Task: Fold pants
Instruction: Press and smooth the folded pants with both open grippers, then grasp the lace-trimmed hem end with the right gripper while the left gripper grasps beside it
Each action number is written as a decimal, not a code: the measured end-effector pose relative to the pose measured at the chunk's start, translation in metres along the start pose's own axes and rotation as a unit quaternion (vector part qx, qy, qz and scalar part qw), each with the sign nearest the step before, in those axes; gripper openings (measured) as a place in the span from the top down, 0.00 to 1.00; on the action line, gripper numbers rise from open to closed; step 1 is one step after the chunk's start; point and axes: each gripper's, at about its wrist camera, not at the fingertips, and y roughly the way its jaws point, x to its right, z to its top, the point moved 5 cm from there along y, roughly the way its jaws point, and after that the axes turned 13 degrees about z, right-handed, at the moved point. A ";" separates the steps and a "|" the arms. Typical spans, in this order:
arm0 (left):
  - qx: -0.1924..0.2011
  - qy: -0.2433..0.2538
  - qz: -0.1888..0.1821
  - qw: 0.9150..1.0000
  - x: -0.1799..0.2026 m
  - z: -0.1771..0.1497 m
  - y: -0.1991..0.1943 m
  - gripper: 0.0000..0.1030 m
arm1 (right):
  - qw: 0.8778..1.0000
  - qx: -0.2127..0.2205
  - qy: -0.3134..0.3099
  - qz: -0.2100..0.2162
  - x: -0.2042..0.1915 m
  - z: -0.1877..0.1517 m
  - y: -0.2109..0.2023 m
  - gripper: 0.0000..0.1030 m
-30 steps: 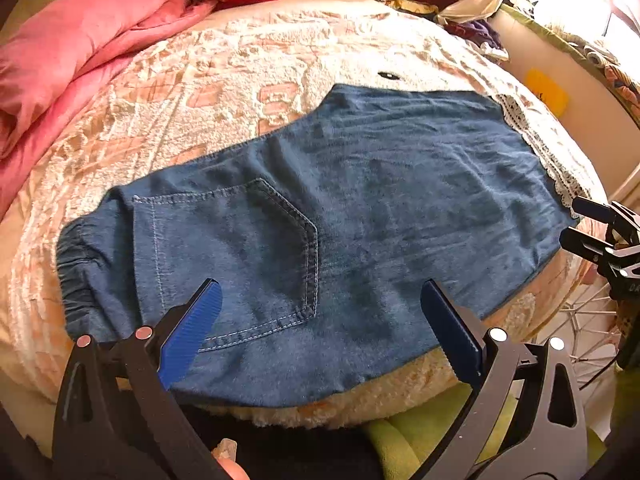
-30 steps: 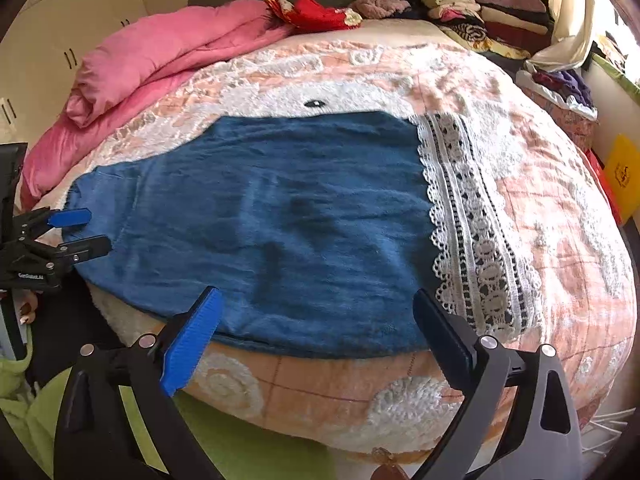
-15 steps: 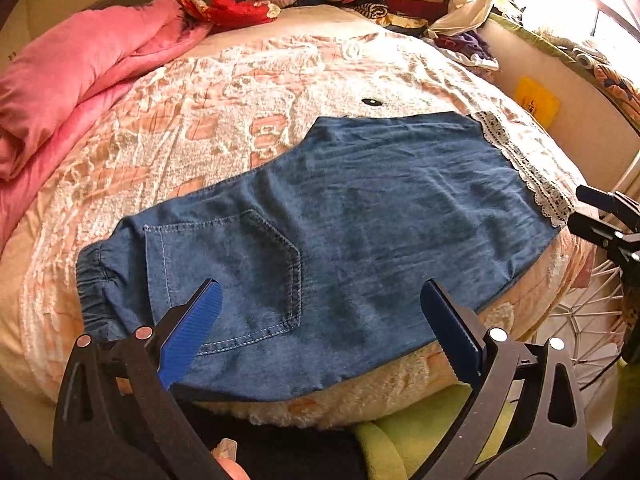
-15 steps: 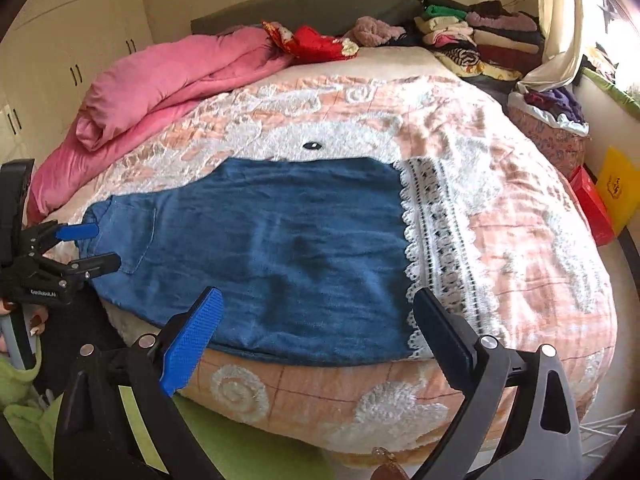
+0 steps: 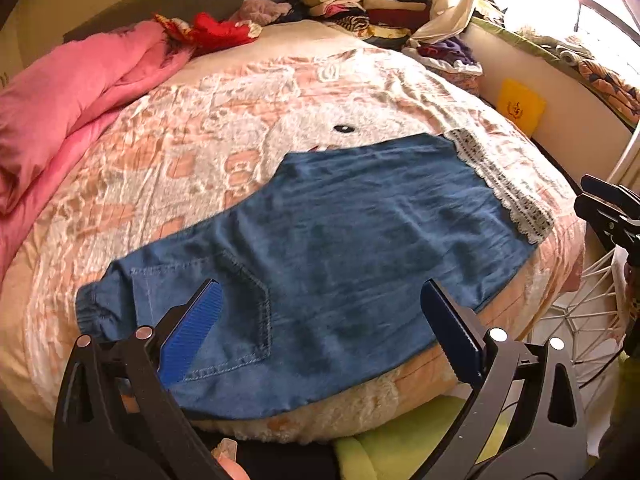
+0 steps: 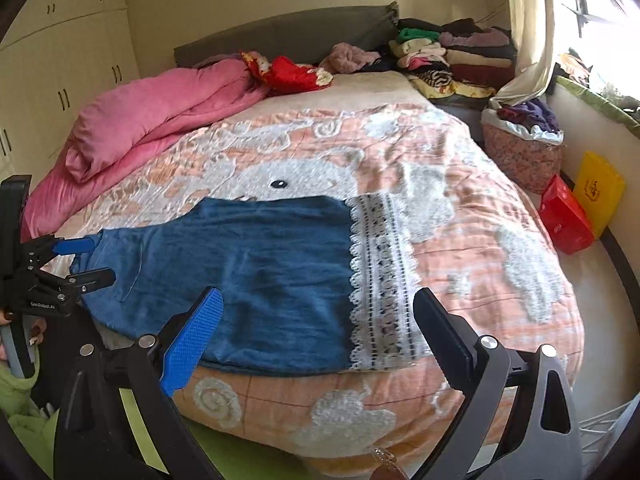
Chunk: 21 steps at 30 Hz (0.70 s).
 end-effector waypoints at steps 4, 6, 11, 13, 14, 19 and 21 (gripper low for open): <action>0.010 0.008 -0.004 1.000 0.010 0.012 -0.002 0.09 | 1.000 0.013 0.008 -0.010 0.011 0.001 -0.010 0.07; 0.013 0.012 -0.007 1.000 0.014 0.018 -0.001 0.09 | 1.000 0.016 0.012 -0.013 0.015 0.001 -0.013 0.07; 0.021 0.022 -0.011 0.999 0.023 0.034 0.002 0.09 | 0.999 0.025 0.021 -0.023 0.026 0.000 -0.019 0.07; 0.022 0.024 -0.013 0.999 0.026 0.041 0.004 0.09 | 0.999 0.028 0.025 -0.026 0.029 0.001 -0.022 0.07; 0.023 0.026 -0.015 0.999 0.028 0.046 0.006 0.09 | 0.999 0.029 0.025 -0.027 0.031 0.001 -0.023 0.07; 0.028 0.031 -0.025 0.999 0.036 0.067 0.012 0.09 | 0.999 0.029 0.030 -0.031 0.037 0.000 -0.022 0.07; 0.028 0.034 -0.030 0.999 0.039 0.074 0.016 0.09 | 0.998 0.028 0.033 -0.033 0.040 -0.001 -0.022 0.07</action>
